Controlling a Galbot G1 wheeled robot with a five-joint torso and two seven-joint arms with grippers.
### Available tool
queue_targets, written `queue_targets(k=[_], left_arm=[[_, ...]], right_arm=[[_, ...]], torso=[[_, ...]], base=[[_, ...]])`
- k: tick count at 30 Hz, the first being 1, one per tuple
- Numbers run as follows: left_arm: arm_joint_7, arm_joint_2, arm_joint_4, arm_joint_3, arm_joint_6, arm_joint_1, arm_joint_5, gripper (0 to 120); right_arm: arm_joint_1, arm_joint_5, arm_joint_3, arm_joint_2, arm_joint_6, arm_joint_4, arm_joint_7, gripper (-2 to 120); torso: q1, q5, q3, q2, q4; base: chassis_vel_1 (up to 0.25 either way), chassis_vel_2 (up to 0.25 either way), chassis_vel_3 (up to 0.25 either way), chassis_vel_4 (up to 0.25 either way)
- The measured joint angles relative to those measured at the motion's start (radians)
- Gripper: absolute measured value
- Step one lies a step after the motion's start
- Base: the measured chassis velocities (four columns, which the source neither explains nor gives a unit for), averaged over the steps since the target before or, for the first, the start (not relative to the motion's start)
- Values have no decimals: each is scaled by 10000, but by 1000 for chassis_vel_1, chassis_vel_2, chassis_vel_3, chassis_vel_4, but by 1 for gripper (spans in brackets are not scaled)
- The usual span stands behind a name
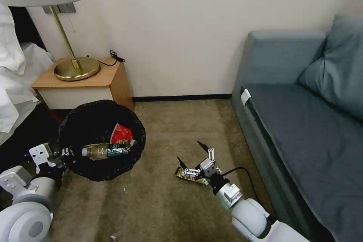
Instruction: Pick up the trash bin, then pick up the garbage on the floor and place it into the trash bin.
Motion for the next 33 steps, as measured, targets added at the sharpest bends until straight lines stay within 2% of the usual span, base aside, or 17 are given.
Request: queue_targets(k=[1, 2, 5, 6, 7, 8, 9, 10, 11, 16, 20, 25, 30, 33], left_arm=[[4, 43, 26, 20, 0, -4, 5, 1], [4, 43, 26, 20, 0, -4, 5, 1], [3, 92, 32, 45, 23, -68, -10, 1], [3, 92, 32, 45, 23, -68, -10, 1], [8, 95, 42, 80, 27, -116, -10, 1], [9, 106, 106, 163, 30, -212, -9, 1], [9, 106, 106, 163, 30, -212, -9, 1], [12, 117, 163, 234, 31, -290, 5, 1], [44, 94, 197, 282, 33, -325, 27, 1], [79, -20, 221, 288, 11, -328, 83, 1], [99, -64, 202, 289, -12, -275, 119, 1], [67, 12, 196, 303, -6, -235, 135, 1], [29, -31, 174, 380, 35, -165, 256, 1], [20, -120, 165, 439, 54, -110, 394, 1]], right_arm=[[546, 46, -154, -411, 10, -118, -575, 100], [546, 46, -154, -411, 10, -118, -575, 100], [1802, 847, -561, -1428, 74, -359, -3156, 100], [1802, 847, -561, -1428, 74, -359, -3156, 100], [2255, 1082, -709, -1716, 270, -561, -4282, 100], [2866, 1148, -912, -2090, 471, -839, -5923, 100], [2866, 1148, -912, -2090, 471, -839, -5923, 100], [3368, 990, -1146, -2298, 502, -1050, -6811, 100], [4112, 810, -1699, -2459, 533, -1368, -7494, 100], [5017, 641, -2939, -2444, 413, -1854, -7790, 100], [5439, -152, -4006, -2010, 46, -2085, -7724, 100], [5489, -592, -4266, -1913, -35, -2176, -7982, 100], [5433, -950, -4219, -1899, 286, -2664, -8399, 100], [5413, -1323, -4165, -1586, 598, -3189, -8507, 100]], torso=[[0, 0, 0, 0, -1], [0, 0, 0, 0, -1], [-1, 0, 0, 0, 2], [-1, 0, 0, 0, 2], [0, -1, 0, 0, 3], [-1, 2, 0, 0, 2], [-1, 2, 0, 0, 2], [0, -1, 1, -1, -9], [0, -6, 0, 0, -2], [0, 3, 0, -1, 3], [0, 2, 0, -1, 2], [0, 0, -1, 0, 1], [0, -3, -1, 0, -4], [0, 0, 0, 0, 0]], base=[[0, 0, 0, 0], [0, 0, 0, 0], [0, 0, 0, 0], [0, 0, 0, 0], [0, 0, 0, 0], [0, 0, 0, 0], [0, 0, 0, 0], [0, 0, 0, 0], [0, 0, 0, 0], [0, 0, 0, 0], [0, 0, 0, 0], [0, 0, 0, 0], [0, 0, 0, 0], [0, 0, 0, 0]])
